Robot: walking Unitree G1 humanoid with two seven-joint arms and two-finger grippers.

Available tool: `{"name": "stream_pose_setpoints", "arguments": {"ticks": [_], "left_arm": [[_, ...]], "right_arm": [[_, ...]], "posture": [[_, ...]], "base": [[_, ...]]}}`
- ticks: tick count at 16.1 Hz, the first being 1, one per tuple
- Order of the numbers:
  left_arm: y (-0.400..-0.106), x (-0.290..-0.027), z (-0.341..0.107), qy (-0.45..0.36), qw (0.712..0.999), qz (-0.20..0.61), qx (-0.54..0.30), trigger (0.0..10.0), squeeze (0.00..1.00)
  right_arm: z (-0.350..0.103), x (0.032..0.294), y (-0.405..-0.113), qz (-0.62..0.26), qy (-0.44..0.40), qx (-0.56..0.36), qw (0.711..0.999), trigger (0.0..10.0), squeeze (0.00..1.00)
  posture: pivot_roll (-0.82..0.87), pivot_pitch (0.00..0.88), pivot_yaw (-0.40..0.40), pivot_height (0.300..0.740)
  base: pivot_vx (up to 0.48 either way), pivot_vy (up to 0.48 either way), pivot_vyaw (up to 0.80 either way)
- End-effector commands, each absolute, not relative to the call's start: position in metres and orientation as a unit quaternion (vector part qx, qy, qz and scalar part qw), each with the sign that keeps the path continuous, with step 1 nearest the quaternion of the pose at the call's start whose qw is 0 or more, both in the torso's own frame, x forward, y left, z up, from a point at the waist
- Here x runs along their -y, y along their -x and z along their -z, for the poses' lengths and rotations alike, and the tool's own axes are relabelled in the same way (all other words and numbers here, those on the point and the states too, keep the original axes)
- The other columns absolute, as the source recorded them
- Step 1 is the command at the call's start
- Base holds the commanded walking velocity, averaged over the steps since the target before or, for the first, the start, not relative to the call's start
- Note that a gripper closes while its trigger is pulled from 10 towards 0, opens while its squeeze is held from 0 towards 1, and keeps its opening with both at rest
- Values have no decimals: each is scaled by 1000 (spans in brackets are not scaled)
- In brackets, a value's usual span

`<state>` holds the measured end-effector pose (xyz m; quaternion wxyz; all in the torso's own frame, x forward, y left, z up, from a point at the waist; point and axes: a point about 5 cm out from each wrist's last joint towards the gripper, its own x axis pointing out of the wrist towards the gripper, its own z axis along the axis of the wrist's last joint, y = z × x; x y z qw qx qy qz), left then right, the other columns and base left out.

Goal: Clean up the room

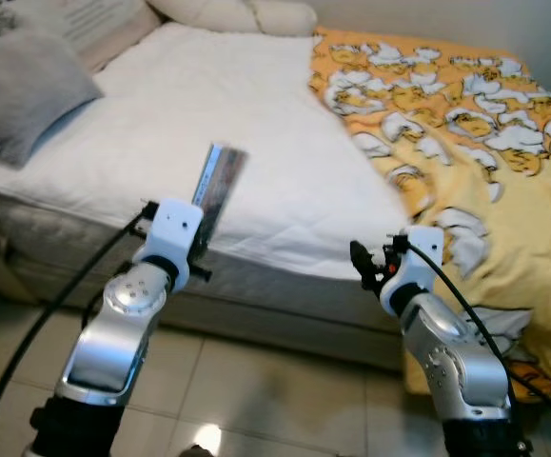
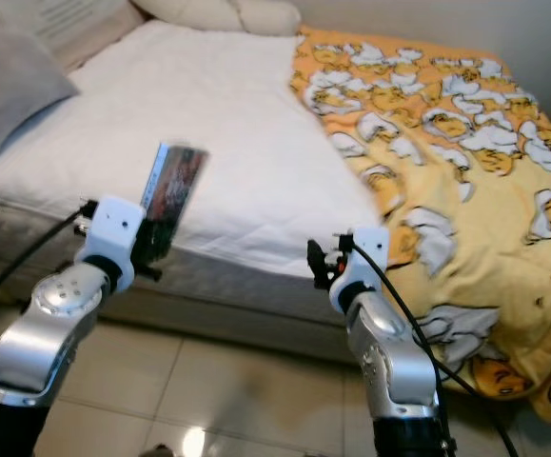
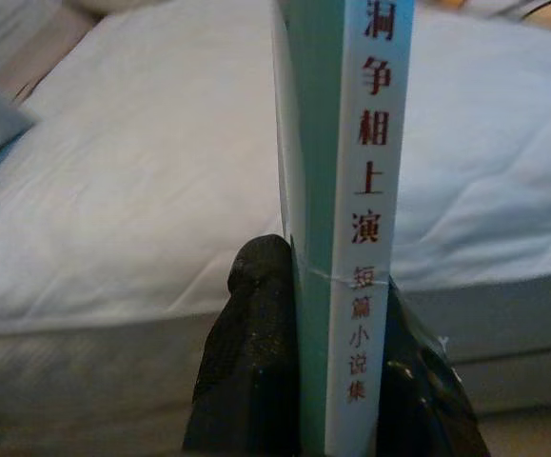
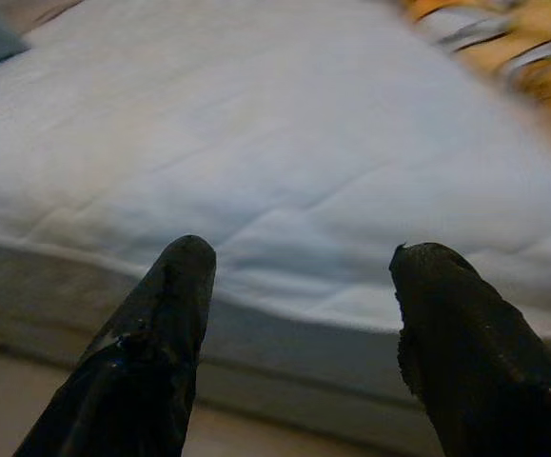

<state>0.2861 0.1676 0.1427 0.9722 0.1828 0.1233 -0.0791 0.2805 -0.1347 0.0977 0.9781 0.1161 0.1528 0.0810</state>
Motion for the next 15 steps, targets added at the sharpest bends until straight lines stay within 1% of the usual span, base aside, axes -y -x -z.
{"name": "stream_pose_setpoints", "arguments": {"ticks": [1, 10, 12, 15], "left_arm": [[-287, -169, -154, -185, 975, 72, -100, 10000, 0], [-286, -168, -153, -182, 976, 75, -97, 10000, 0], [-288, -166, -156, -159, 980, 74, -91, 10000, 0], [-288, -164, -158, -154, 981, 80, -83, 10000, 0]], "right_arm": [[-104, 132, -281, -92, -107, -137, 980, 10000, 0], [-102, 132, -280, -87, -123, -136, 979, 10000, 0], [-102, 132, -280, -88, -124, -137, 979, 10000, 0], [-101, 132, -281, -88, -128, -138, 978, 10000, 0]], "posture": [[-44, 0, -53, 740], [-43, 0, -60, 740], [-41, 0, -59, 740], [-38, 0, -58, 740]], "base": [[0, 480, 0], [0, 480, 0], [0, 0, 0], [0, 0, 0]]}}
